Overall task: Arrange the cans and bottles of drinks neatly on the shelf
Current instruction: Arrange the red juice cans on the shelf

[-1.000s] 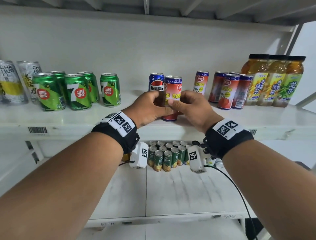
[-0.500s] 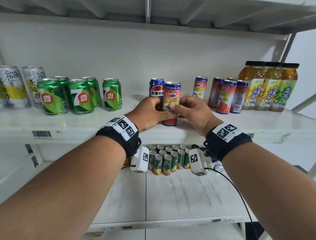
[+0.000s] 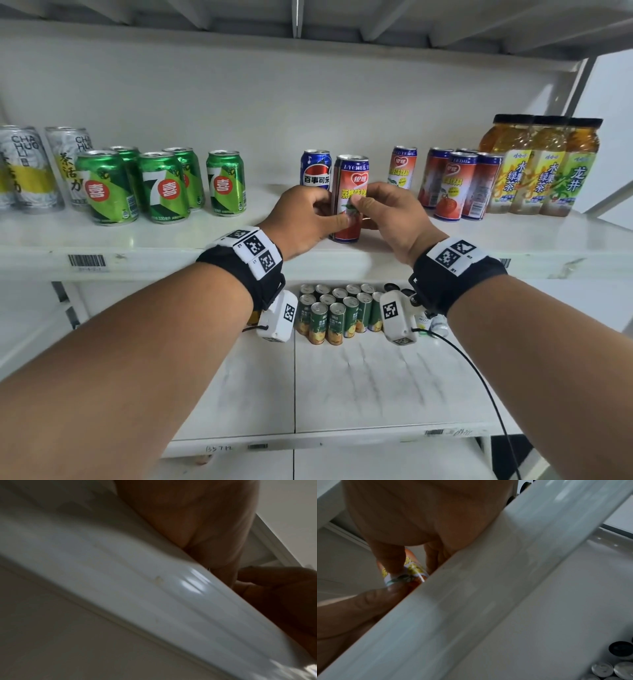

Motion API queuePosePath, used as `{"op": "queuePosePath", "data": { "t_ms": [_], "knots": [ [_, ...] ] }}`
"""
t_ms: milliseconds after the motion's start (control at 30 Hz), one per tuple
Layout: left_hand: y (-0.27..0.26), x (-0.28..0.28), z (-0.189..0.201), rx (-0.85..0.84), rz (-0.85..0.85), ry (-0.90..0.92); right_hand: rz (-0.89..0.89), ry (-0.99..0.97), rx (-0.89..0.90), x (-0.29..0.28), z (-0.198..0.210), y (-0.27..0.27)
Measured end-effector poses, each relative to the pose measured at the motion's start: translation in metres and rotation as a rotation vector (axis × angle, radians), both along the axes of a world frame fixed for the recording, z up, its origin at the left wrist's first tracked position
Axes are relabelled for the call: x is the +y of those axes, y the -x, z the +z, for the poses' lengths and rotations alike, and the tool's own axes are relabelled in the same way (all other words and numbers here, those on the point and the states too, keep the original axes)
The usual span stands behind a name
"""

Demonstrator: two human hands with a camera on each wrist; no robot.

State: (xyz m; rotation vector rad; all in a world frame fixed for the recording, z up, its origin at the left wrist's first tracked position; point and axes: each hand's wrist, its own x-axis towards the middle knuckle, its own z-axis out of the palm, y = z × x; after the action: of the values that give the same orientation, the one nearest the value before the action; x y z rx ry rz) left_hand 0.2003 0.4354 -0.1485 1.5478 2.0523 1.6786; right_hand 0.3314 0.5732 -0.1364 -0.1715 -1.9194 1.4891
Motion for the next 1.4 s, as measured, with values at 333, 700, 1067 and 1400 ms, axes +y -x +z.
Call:
{"op": "queuePosePath", "data": {
  "t_ms": [333,700,1067,1400],
  "knots": [
    [-0.006,-0.002,0.061,0.178,0.074,0.138,-0.201,-0.198,-0.07,-0.001,0.048,-0.019],
    [-0.013,0.041,0.121,0.529,0.174,0.377,-0.511,-0.976,-0.352,0.028,0.098,-0.032],
    [0.015,0.1,0.142,0.611,0.2,0.447,-0.531,-1.066,-0.522,0.111,0.117,0.022],
    [0.036,0.127,0.139,0.594,0.296,0.537,-0.502,-1.111,-0.712,0.163,0.115,0.072]
  ]
}}
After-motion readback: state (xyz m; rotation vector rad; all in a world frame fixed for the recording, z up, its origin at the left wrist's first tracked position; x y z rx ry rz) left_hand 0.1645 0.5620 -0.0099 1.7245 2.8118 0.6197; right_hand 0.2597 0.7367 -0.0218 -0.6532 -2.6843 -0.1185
